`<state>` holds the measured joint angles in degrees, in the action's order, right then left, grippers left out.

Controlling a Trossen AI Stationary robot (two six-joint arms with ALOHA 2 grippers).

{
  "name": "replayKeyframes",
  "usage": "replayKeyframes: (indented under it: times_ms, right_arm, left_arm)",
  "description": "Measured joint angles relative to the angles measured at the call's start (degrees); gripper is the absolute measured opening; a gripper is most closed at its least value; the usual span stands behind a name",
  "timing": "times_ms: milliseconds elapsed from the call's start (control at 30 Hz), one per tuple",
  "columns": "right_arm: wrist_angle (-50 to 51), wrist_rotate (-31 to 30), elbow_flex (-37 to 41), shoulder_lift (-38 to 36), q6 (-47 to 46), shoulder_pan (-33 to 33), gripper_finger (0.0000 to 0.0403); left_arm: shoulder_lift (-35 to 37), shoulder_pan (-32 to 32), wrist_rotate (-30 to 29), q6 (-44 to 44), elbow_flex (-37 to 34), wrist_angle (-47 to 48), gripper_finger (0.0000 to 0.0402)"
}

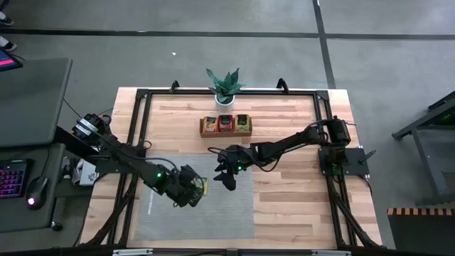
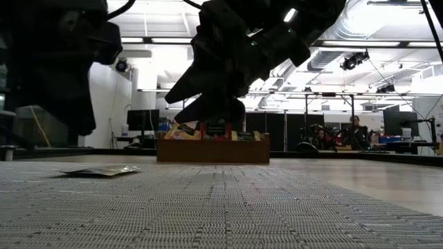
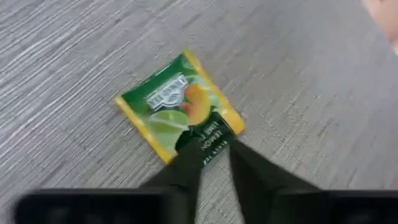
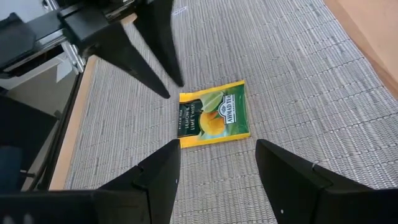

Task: Pick & Place Tea
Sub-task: Put the yellow tea bag into the right section of the wooden organizer

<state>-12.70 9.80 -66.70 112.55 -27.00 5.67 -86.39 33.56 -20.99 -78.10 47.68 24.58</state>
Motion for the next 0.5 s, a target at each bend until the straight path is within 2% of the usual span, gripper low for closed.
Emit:
replayKeyframes:
  times_ms: [67,100,500]
  right_arm:
    - [0.0,0.0,0.0,0.0,0.0,0.0,0.0204]
    - [0.0,0.0,0.0,0.0,0.0,0.0,0.0204]
    - [-0.7,-1.2,0.0,0.0,-0.2,0.0,0.0204]
  left_arm:
    - [0.0,-0.4,1.6,2.5,0.0,-0.9,0.0029]
    - [0.0,-0.6,2.0,3.7,0.0,-1.5,0.0015]
    - [-3.2,-1.0,3.2,6.3,0.1,-5.1,0.0001]
